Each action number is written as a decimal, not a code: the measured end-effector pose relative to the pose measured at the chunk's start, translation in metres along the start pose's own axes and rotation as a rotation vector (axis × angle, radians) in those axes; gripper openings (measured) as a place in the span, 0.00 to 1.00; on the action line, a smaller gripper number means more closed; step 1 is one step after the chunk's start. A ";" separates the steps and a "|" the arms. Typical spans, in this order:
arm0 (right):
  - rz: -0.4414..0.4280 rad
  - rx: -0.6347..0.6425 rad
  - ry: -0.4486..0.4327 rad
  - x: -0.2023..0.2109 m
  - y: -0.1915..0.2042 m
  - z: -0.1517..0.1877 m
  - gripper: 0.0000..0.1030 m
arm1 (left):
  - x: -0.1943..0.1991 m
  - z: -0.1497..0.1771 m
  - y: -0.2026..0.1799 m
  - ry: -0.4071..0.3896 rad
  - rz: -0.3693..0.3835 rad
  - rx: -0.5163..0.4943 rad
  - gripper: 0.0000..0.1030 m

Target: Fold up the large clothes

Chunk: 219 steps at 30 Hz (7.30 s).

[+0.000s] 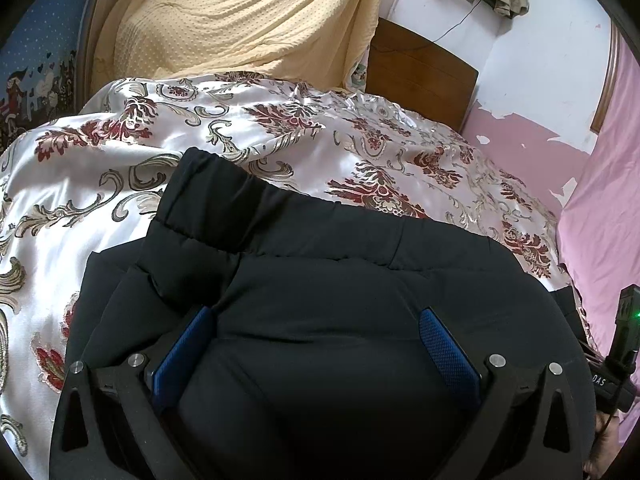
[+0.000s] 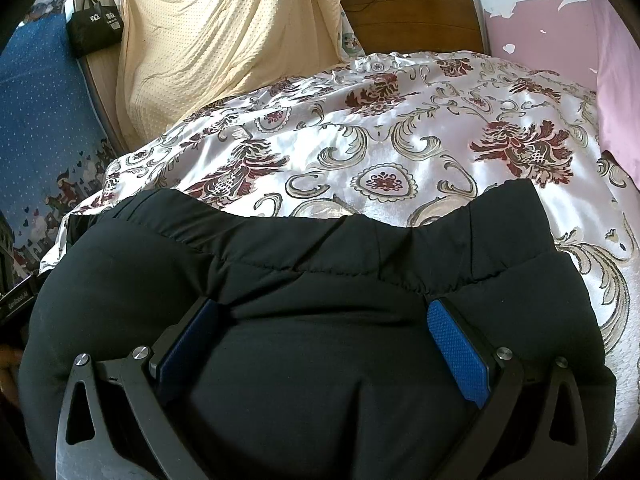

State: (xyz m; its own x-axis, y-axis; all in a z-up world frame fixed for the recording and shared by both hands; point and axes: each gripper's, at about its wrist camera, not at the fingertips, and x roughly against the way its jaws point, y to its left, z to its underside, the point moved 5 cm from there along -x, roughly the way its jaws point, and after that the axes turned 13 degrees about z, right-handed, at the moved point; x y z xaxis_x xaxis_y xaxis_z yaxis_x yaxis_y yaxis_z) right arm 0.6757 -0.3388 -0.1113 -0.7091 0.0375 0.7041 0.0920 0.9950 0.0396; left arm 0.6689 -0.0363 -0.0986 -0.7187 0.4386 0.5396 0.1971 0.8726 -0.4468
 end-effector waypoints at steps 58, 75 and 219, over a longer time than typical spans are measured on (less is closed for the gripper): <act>-0.298 0.022 0.375 0.037 -0.088 0.083 0.99 | 0.075 0.065 0.077 0.457 0.277 0.069 1.00; -0.228 -0.147 0.365 0.042 -0.078 0.086 0.87 | 0.080 0.060 0.056 0.452 0.205 0.014 0.74; 0.171 -0.006 -0.392 0.484 0.027 0.239 0.95 | 0.452 0.213 -0.136 -0.199 -0.241 -0.312 1.00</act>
State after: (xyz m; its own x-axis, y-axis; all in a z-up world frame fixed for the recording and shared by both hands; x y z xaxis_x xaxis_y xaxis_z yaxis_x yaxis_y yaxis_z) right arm 0.1683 -0.2716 0.0609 -0.8954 0.2357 0.3777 0.2345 0.9708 -0.0499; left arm 0.1752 -0.0024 0.0542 -0.8772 0.1912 0.4404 0.1780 0.9814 -0.0715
